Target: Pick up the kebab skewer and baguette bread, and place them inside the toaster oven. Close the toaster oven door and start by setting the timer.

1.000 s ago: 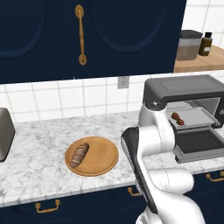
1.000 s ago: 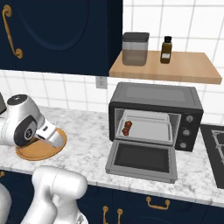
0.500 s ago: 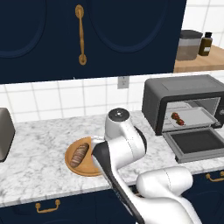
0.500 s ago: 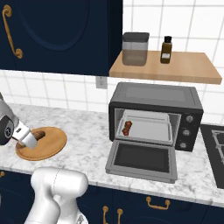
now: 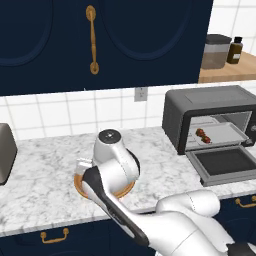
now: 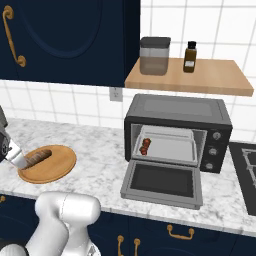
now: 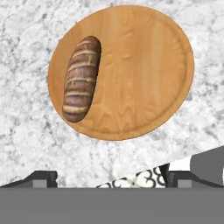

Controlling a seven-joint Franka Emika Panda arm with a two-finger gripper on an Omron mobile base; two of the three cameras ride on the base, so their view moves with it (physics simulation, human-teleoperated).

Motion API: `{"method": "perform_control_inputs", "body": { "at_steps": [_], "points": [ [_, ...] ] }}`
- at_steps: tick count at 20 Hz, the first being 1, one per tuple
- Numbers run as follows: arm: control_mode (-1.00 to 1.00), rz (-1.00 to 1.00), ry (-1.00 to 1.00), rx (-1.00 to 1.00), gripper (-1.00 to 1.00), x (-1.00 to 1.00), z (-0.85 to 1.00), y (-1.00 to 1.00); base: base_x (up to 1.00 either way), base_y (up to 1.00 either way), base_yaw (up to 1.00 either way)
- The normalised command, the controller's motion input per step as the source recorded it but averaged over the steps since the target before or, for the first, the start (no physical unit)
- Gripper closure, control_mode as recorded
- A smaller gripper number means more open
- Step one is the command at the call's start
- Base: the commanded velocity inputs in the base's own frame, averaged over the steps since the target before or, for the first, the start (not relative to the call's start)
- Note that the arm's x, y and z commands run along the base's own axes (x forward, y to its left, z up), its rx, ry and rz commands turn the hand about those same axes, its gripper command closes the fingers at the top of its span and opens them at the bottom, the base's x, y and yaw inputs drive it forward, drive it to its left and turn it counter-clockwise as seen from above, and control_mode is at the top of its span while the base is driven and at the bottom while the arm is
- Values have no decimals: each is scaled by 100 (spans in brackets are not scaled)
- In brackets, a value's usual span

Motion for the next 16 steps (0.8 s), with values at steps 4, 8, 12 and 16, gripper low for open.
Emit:
{"method": "perform_control_inputs", "body": {
  "at_steps": [4,8,12,16],
  "points": [
    [-100,3,8,0,-100,34,-18,43,0,0,0],
    [-100,1,2,0,-100,12,-14,10,0,0,0],
    [-100,1,0,0,-100,2,-34,0,0,0,0],
    [-100,0,0,0,-100,20,-26,-3,0,0,0]
  ]
}}
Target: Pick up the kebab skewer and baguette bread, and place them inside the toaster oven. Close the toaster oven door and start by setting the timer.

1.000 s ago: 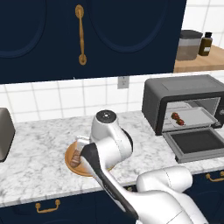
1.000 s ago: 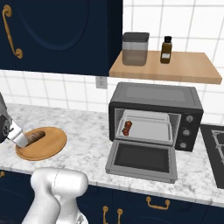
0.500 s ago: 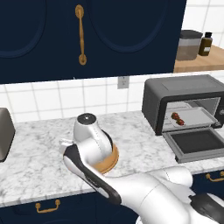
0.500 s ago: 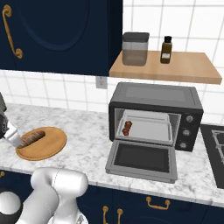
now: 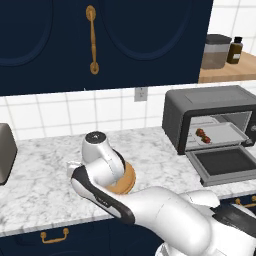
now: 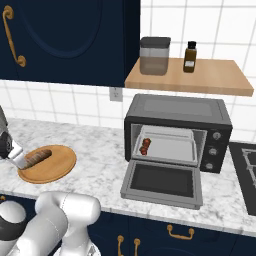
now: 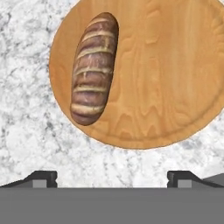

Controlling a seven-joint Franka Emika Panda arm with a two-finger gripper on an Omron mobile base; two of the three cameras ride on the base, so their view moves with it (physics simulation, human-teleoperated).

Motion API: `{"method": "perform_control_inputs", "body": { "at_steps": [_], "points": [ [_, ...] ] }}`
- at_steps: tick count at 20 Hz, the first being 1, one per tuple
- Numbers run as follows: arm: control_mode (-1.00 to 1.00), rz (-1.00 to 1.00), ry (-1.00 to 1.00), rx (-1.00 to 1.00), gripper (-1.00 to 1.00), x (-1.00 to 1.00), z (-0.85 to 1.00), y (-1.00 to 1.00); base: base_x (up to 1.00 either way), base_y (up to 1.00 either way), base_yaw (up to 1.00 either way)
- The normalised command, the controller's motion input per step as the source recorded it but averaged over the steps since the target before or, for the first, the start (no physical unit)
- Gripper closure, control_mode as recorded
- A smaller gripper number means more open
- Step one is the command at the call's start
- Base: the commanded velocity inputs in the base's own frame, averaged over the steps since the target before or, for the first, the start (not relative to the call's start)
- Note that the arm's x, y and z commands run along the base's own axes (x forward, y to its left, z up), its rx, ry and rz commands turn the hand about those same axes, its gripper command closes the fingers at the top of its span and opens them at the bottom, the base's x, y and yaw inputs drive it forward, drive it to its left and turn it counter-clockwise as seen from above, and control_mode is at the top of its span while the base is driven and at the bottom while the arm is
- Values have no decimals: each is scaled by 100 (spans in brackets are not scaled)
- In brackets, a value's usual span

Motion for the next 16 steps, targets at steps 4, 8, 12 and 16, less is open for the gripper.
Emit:
{"method": "perform_control_inputs", "body": {
  "at_steps": [4,8,12,16],
  "points": [
    [-100,0,0,0,-100,12,-35,-2,0,0,0],
    [-100,0,0,0,-100,15,-35,1,0,0,0],
    [-100,0,0,0,-100,34,-17,0,0,0,0],
    [-100,0,0,0,-100,34,-14,7,0,0,0]
  ]
}}
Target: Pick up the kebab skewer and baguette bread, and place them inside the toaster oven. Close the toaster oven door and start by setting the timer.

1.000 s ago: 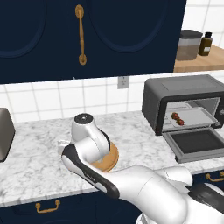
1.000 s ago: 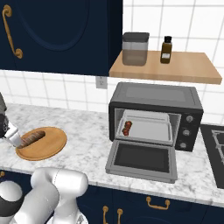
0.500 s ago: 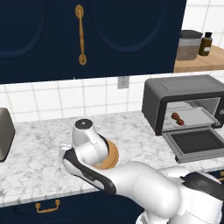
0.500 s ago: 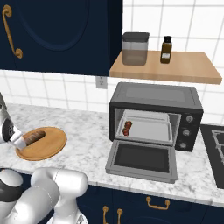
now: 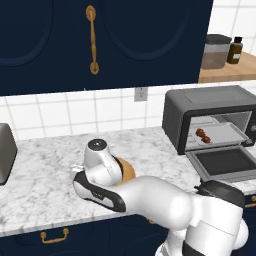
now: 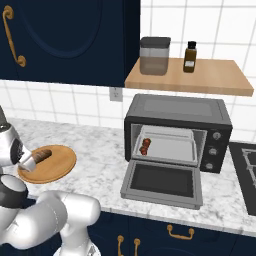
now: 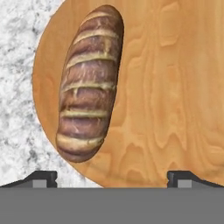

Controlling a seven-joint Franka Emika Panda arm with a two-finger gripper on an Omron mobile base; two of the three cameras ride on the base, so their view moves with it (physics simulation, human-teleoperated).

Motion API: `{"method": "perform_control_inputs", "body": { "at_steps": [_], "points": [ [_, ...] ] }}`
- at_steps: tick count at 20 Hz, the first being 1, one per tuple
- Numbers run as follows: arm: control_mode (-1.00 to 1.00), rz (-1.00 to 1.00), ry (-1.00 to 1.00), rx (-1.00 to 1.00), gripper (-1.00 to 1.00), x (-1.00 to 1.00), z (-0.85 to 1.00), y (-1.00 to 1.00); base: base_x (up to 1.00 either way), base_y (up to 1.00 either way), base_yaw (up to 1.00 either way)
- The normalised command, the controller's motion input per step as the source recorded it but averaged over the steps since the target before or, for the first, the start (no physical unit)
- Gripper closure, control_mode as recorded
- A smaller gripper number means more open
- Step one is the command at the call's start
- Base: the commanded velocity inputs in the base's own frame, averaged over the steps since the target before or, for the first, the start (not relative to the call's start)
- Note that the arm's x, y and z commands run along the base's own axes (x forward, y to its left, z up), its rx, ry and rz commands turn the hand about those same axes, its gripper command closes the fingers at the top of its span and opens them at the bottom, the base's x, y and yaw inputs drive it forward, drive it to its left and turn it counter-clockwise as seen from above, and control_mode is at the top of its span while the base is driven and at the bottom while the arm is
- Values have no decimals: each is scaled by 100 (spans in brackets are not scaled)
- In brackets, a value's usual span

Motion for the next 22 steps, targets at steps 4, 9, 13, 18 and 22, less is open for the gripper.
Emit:
{"method": "perform_control_inputs", "body": {
  "at_steps": [4,9,13,18,22],
  "points": [
    [-100,0,0,-1,-100,14,-10,21,0,0,0],
    [-100,0,0,-1,-100,12,-17,9,0,0,0],
    [-100,0,0,-1,-100,22,-20,9,0,0,0],
    [-100,0,0,0,-100,16,-17,8,0,0,0],
    [-100,0,0,0,-100,3,-7,9,0,0,0]
  ]
}}
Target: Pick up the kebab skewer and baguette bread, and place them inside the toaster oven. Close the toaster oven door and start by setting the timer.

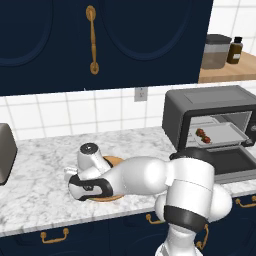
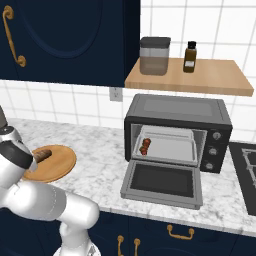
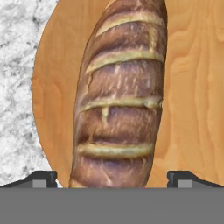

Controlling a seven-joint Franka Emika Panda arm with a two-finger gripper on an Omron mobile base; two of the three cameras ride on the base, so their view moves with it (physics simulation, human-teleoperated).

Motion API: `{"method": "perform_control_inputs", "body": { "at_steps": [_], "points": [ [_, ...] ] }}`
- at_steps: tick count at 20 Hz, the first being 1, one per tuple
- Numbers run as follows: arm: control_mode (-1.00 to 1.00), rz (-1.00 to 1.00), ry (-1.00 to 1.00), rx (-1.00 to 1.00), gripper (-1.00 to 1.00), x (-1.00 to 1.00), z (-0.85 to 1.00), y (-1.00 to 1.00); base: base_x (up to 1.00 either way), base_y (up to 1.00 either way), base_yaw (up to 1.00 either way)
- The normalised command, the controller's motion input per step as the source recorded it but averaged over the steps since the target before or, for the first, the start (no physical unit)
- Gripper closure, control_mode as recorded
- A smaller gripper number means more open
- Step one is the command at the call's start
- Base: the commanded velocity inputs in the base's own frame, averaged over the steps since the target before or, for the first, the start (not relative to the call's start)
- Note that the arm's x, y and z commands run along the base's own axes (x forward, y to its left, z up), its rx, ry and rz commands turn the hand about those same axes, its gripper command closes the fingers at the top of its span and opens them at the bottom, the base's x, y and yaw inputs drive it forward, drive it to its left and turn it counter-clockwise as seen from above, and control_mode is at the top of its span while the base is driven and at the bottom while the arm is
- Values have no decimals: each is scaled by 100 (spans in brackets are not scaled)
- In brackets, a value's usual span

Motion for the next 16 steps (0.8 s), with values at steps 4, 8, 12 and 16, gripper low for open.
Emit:
{"method": "perform_control_inputs", "body": {
  "at_steps": [4,8,12,16],
  "points": [
    [-100,0,0,0,100,0,-5,2,0,0,0],
    [-100,0,0,0,100,0,-11,1,0,0,0],
    [-100,1,1,0,100,0,-2,-14,0,0,0],
    [-100,10,-1,1,100,-31,60,-54,0,0,0]
  ]
}}
